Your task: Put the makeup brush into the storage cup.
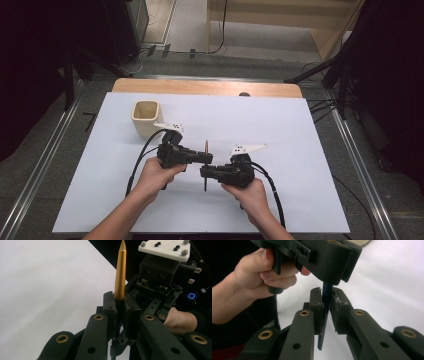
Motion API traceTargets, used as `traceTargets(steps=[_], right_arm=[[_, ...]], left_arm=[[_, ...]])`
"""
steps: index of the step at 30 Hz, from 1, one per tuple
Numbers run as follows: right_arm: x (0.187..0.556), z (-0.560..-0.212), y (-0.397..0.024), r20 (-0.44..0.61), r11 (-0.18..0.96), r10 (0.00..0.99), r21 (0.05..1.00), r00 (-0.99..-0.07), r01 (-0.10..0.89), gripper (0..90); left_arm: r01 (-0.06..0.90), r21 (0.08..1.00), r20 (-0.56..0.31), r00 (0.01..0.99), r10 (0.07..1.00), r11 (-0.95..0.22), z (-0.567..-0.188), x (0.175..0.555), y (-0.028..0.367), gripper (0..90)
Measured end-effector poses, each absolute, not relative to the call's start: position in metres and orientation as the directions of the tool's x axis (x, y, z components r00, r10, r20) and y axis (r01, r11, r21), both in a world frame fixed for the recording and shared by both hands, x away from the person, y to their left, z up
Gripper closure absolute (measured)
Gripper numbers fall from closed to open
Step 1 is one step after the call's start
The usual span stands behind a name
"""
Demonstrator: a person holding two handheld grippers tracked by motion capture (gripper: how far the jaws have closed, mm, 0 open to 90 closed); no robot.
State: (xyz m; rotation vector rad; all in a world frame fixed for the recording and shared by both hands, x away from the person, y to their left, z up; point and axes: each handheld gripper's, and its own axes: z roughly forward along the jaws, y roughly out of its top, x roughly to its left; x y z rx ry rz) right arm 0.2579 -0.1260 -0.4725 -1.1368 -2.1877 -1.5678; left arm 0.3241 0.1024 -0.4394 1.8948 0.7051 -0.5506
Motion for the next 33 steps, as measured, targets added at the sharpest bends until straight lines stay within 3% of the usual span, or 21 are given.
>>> traceTargets(steps=[9,26,30,33], right_arm=[[0.2578,-0.4719,-0.1263,0.586,0.114,0.467,0.702,-0.661,0.703,83.5],[0.2589,-0.4726,-0.1279,0.587,0.111,0.481,0.696,-0.651,0.71,83.5],[0.2592,-0.4736,-0.1277,0.59,0.111,0.485,0.69,-0.645,0.715,83.5],[0.2597,-0.4745,-0.1276,0.595,0.108,0.486,0.686,-0.64,0.72,83.5]], left_arm=[[0.671,0.669,-0.635,0.74,0.223,-0.32,-0.439,0.3228,0.1021,79.6],[0.582,0.761,-0.521,0.812,0.264,-0.287,-0.436,0.3176,0.1012,37.9],[0.581,0.765,-0.532,0.813,0.236,-0.276,-0.4362,0.3184,0.1017,31.7],[0.58,0.764,-0.518,0.813,0.265,-0.284,-0.4358,0.3173,0.1011,34.8]])
